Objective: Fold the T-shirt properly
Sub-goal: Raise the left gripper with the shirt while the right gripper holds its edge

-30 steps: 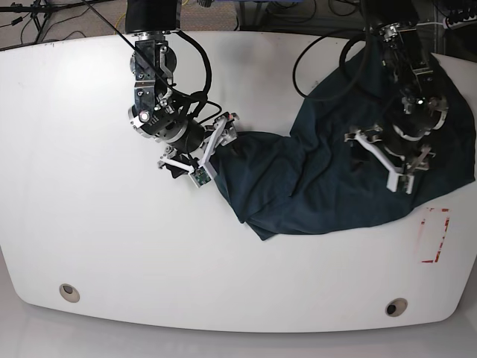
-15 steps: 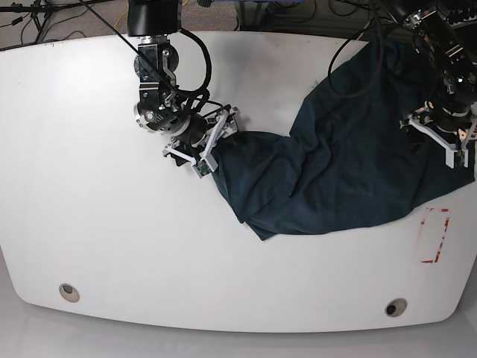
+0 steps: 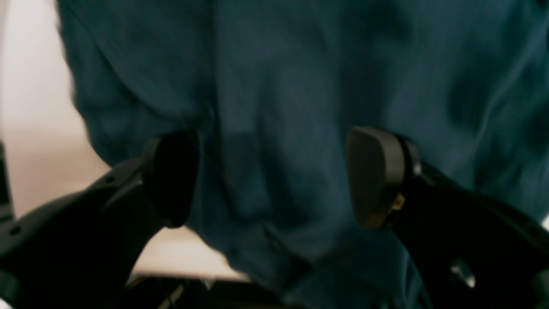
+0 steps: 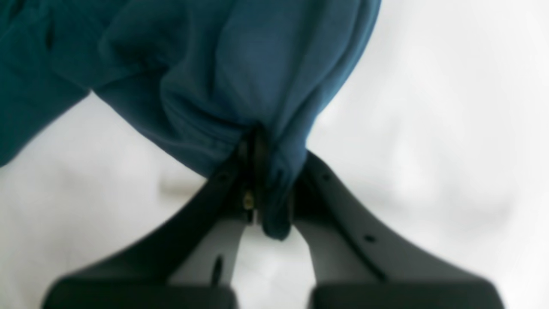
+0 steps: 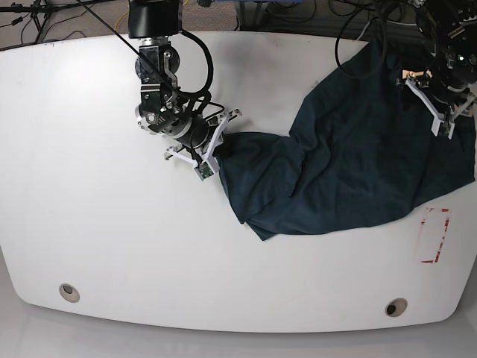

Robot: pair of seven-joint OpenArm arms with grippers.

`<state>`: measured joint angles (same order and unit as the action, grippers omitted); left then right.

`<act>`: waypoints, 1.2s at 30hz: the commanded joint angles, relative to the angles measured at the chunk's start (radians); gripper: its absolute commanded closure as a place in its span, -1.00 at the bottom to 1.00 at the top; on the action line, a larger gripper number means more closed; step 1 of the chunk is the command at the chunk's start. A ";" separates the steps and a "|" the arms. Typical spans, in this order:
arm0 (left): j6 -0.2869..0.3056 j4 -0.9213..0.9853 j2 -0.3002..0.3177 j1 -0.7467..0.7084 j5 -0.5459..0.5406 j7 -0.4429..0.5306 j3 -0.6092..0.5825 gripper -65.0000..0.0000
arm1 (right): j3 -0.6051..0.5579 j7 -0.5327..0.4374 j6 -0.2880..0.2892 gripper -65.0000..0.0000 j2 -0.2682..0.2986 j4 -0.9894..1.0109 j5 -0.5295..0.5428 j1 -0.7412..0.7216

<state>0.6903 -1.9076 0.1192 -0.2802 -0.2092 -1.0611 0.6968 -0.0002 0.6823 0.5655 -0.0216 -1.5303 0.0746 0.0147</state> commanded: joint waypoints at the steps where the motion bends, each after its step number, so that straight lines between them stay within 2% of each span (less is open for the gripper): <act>1: 0.008 -0.020 -0.002 -0.035 -0.008 0.014 0.007 -0.53 | -0.001 -0.025 0.000 0.96 -0.001 -0.023 0.014 -0.020; 19: 0.008 -0.020 -0.005 -0.208 -0.029 0.014 -0.001 -0.53 | -0.002 -0.025 0.000 0.96 -0.001 -0.023 0.014 -0.023; 22: 0.008 -0.020 0.006 -0.239 -0.103 0.014 -0.030 -0.53 | -0.002 -0.025 0.000 0.96 -0.001 -0.023 0.014 -0.022; 27: 0.008 -0.020 0.064 -0.284 -0.226 0.014 -0.078 -0.53 | -0.002 -0.025 0.000 0.96 -0.002 -0.023 0.014 -0.022; 36: 0.008 -0.039 0.144 -0.344 -0.439 0.012 -0.079 -0.53 | -0.002 -0.025 0.000 0.96 -0.002 -0.037 0.014 -0.019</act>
<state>0.6968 -1.9251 0.2432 -0.6060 -0.6079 -1.0584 0.6086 -0.0017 0.6819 0.5655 -0.0223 -1.5352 0.0750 0.0132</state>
